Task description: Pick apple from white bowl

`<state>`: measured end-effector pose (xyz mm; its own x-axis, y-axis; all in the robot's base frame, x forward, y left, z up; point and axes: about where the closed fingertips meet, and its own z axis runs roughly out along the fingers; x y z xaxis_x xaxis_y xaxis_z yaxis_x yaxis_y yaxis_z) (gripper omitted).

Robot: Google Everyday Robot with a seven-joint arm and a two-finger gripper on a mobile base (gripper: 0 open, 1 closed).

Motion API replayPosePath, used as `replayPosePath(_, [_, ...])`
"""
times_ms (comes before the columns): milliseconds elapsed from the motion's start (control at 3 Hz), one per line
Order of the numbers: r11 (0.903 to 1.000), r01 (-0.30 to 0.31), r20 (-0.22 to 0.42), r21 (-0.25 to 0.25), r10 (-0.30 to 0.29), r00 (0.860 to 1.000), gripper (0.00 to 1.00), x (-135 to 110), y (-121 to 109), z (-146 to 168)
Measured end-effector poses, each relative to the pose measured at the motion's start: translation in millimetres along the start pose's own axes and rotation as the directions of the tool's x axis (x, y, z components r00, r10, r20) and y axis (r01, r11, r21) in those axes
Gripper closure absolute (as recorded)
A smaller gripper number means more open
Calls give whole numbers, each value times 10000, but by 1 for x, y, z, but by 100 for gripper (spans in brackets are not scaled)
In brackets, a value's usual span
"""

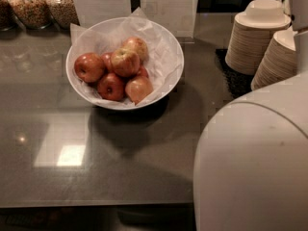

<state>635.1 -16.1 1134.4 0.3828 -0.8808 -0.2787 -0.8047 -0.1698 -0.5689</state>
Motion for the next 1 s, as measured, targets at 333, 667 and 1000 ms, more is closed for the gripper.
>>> replayPosePath(333, [9985, -1, 220, 548, -11, 9998, 0, -7, -14, -6])
replayPosePath(667, [9970, -4, 315, 777, -21, 9995, 0, -10, -22, -3])
replayPosePath(1000, [9990, -338, 1320, 307, 295, 9908, 0, -9, -10, 33])
